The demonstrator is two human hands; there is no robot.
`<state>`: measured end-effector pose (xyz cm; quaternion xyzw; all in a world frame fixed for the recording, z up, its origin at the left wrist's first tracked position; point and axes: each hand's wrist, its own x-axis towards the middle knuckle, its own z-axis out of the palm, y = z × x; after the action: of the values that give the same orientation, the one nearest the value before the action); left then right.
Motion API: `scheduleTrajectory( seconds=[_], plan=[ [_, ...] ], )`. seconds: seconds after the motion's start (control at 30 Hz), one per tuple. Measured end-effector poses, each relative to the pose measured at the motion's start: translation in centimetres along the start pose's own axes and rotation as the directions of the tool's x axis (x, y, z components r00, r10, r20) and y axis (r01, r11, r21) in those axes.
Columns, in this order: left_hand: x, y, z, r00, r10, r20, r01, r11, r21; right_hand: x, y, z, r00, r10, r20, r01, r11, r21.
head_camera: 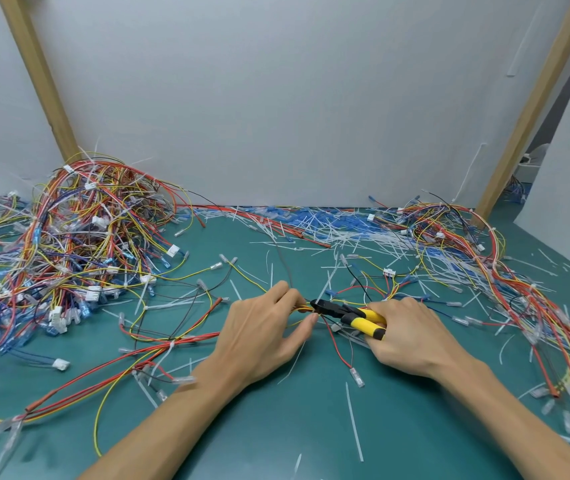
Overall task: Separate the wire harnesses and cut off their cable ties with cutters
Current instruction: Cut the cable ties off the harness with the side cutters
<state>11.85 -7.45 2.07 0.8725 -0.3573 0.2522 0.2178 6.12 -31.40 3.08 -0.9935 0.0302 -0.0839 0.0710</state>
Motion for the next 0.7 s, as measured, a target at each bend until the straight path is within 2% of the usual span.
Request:
scheduleTrajectory(
  seconds=[0.23, 0.47, 0.57, 0.7],
  plan=[
    [0.0, 0.0, 0.1, 1.0, -0.002, 0.009, 0.002, 1.0, -0.007, -0.2, -0.1, -0.4, 1.0, -0.011, 0.021, 0.01, 0.999, 0.041],
    [0.1, -0.2, 0.3, 1.0, -0.012, 0.019, 0.012, 1.0, -0.028, -0.1, 0.0, -0.1, 0.999, 0.021, -0.027, -0.021, 1.0, 0.02],
    [0.2, -0.5, 0.3, 0.999, -0.026, 0.043, 0.029, 0.998, -0.057, -0.3, -0.5, 0.0, 0.986, 0.038, -0.163, -0.022, 0.995, 0.097],
    [0.2, -0.5, 0.1, 0.998, -0.007, 0.055, 0.012, 0.995, -0.094, -0.6, -1.9, 0.0, 0.925, 0.055, -0.375, 0.101, 0.918, 0.383]
  ],
)
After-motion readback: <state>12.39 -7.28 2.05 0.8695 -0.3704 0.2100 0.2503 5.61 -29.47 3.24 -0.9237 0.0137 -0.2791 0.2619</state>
